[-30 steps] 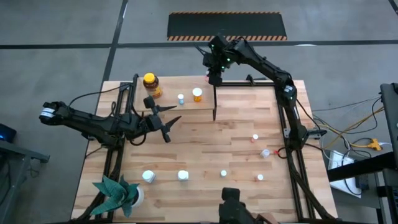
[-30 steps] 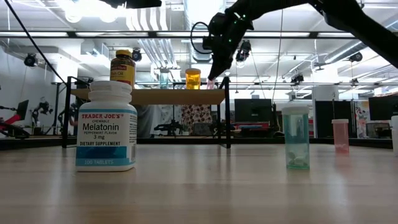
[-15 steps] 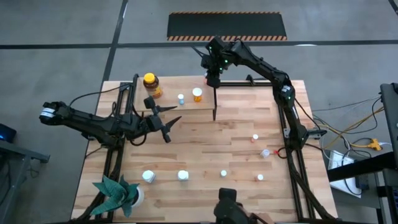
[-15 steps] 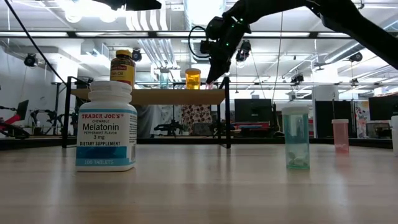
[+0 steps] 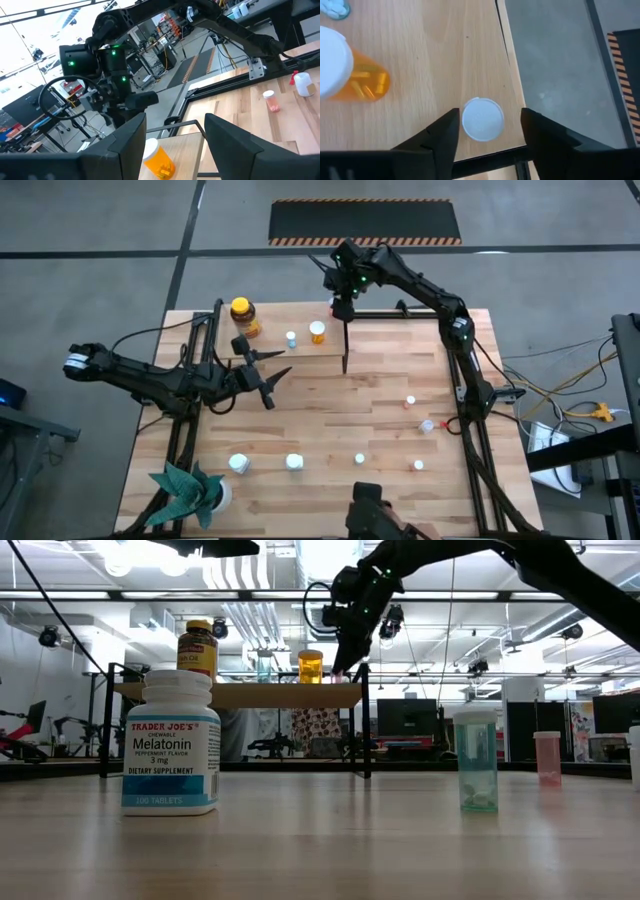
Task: Pick and place medicine bottles onto shelf by color
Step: Put the top left pink pill bottle on the shelf, then put the right white pill bottle on the shelf
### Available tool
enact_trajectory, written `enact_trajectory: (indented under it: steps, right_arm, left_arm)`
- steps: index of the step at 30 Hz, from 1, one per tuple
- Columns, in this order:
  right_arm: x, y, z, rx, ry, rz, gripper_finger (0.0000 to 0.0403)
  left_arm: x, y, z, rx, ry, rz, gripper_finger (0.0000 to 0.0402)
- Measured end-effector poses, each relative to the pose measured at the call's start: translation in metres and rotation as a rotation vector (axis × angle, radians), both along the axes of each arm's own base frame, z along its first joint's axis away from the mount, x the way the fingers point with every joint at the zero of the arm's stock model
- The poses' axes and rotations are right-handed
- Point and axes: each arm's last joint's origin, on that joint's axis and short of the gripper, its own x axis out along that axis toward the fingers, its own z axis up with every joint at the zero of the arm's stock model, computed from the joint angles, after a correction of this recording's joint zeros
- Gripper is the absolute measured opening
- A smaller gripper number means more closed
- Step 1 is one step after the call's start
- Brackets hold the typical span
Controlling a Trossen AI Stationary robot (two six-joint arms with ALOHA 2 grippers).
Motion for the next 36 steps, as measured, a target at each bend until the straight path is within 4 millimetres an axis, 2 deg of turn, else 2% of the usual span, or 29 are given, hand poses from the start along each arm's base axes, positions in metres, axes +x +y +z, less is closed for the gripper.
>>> enact_trajectory:
  steps: [4,9,13,17,21,28,32,36]
  right_arm:
    - [-0.002,0.002,0.005,0.0,-0.01,-0.01,0.0227]
    - [-0.016,0.014,0.029,0.034,-0.044,-0.04,0.0234]
    - [-0.031,0.037,0.049,0.268,-0.129,0.051,0.0222]
    - [-0.043,0.073,0.054,0.549,-0.18,0.229,0.0204]
    - [-0.05,0.116,0.046,0.631,-0.157,0.356,0.0186]
    - [-0.061,0.189,0.011,0.591,-0.163,0.454,0.0178]
    - [-0.074,0.221,-0.006,0.485,-0.186,0.437,0.0178]
    - [-0.089,0.244,-0.022,0.45,-0.235,0.44,0.0177]
  left_arm:
    - [0.0,0.0,0.0,0.0,0.0,0.0,0.0185]
    - [0.0,0.0,0.0,-0.001,-0.001,-0.003,0.0185]
    - [0.0,-0.001,0.001,-0.009,-0.022,-0.03,0.0185]
    - [0.003,-0.003,0.003,-0.033,-0.065,-0.08,0.0185]
    - [0.009,-0.007,-0.001,-0.109,-0.085,-0.177,0.0185]
    - [0.025,-0.023,-0.017,-0.324,-0.074,-0.306,0.0185]
    - [0.034,-0.042,-0.023,-0.406,-0.013,-0.357,0.0187]
    - [0.042,-0.059,-0.026,-0.52,0.135,-0.34,0.0215]
